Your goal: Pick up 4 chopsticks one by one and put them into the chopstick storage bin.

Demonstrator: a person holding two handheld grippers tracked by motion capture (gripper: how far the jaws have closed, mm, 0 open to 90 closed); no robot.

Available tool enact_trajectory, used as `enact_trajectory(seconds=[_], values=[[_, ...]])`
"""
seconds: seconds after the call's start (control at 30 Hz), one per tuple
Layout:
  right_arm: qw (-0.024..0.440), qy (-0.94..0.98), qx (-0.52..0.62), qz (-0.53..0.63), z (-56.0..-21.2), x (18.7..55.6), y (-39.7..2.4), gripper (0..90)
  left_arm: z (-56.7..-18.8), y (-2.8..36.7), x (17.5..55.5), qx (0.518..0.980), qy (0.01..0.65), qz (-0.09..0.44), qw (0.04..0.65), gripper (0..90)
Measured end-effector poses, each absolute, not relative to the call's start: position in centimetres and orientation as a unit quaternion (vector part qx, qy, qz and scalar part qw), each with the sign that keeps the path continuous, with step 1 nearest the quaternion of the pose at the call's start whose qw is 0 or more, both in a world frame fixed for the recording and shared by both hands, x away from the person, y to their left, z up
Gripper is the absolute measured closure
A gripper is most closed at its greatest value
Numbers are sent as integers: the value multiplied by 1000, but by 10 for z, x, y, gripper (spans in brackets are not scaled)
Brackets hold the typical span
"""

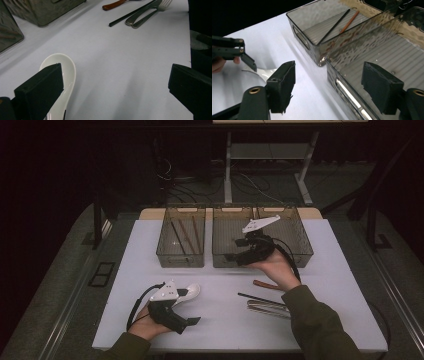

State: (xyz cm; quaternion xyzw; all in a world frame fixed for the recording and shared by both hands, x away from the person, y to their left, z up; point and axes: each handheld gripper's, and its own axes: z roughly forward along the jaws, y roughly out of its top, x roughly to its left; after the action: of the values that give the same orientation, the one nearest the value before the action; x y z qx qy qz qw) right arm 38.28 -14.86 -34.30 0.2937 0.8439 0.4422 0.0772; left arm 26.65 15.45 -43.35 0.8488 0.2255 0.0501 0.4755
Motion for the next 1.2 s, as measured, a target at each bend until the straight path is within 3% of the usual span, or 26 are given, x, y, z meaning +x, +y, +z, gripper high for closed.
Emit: enact_trajectory(seconds=[0.77,1.2], values=[[77,835,309,449,-379,336,-230,251,-435,154,267,850,224,49,473,0],[74,832,316,450,-394,307,-267,377,-433,155,266,848,223,55,478,0]])
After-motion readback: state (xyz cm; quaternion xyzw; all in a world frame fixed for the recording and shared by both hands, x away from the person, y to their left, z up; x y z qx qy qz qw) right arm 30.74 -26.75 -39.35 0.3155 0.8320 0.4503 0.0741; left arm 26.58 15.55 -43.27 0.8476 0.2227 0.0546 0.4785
